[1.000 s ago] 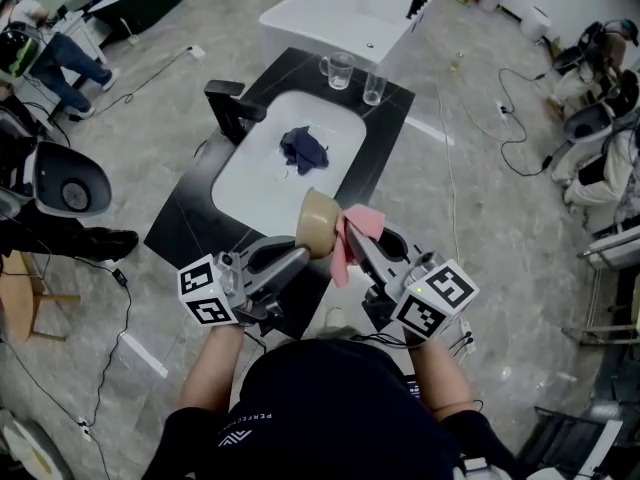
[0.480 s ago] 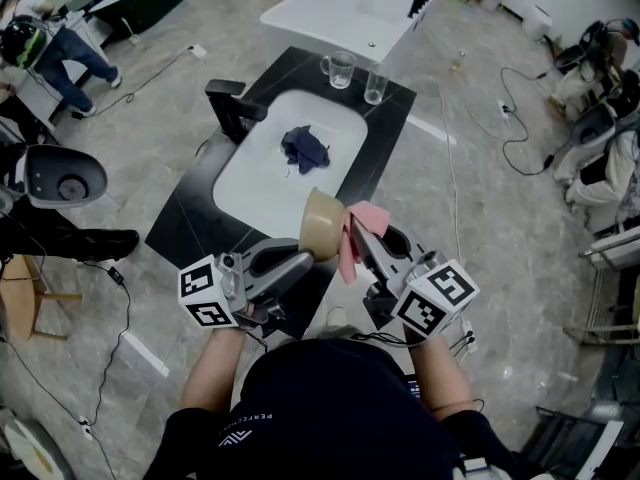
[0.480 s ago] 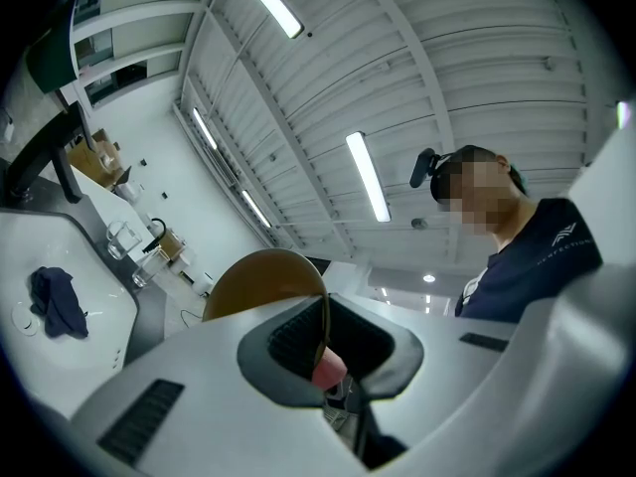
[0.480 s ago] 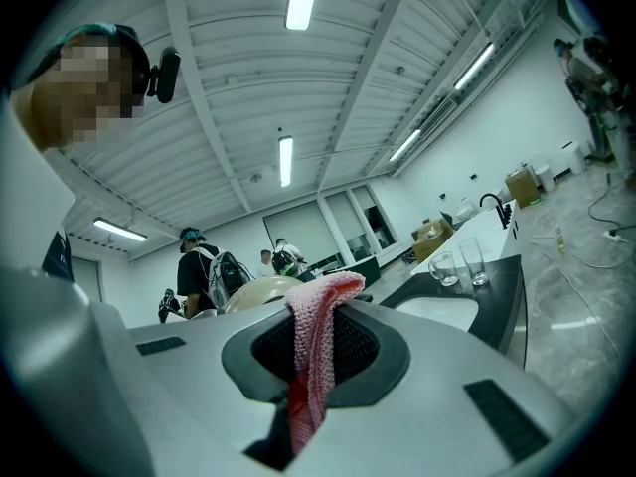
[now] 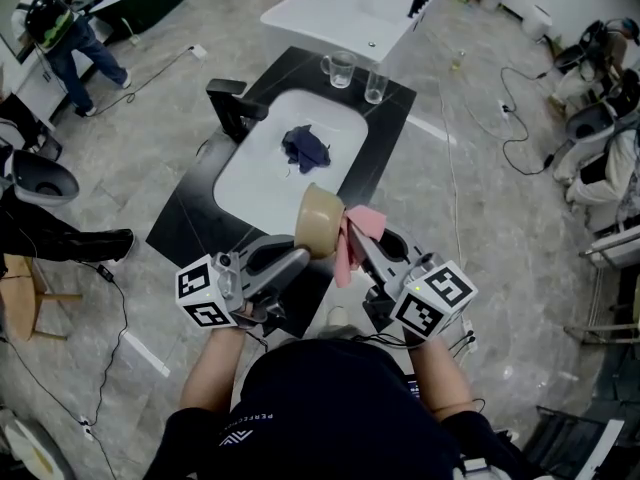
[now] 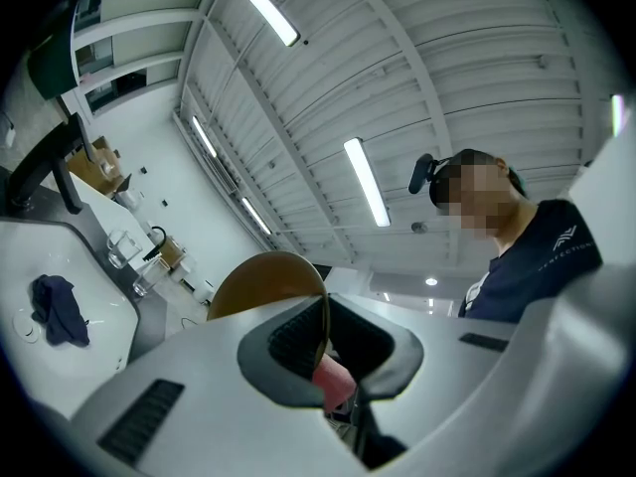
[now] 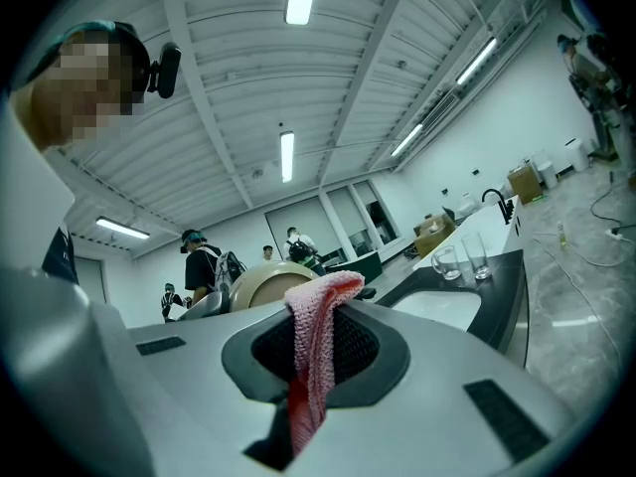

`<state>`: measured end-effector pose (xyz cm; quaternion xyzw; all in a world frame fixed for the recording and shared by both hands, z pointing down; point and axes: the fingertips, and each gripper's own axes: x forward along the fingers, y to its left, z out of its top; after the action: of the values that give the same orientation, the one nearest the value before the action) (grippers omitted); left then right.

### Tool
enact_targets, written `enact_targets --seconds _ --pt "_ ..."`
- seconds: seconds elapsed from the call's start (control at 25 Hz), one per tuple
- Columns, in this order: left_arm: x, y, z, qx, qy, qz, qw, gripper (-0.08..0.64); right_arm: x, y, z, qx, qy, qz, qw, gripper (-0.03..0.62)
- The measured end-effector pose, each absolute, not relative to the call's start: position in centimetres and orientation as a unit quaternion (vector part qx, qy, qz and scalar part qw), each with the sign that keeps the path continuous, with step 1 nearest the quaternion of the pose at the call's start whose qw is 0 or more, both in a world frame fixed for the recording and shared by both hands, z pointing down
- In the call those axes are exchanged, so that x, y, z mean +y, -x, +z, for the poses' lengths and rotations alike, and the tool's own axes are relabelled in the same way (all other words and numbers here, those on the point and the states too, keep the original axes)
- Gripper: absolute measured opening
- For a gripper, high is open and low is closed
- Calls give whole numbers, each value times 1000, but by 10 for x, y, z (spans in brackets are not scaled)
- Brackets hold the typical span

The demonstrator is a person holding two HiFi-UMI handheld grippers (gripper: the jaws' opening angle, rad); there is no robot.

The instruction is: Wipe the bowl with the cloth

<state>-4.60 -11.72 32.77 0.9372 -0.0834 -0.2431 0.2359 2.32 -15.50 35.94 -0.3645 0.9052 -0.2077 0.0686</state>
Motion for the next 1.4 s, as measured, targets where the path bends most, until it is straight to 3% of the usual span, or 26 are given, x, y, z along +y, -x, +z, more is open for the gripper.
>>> enact_targets --seconds 1.4 --pt "-136 56 360 -214 -936 -157 230 20 -135 -4 360 912 330 -233 67 43"
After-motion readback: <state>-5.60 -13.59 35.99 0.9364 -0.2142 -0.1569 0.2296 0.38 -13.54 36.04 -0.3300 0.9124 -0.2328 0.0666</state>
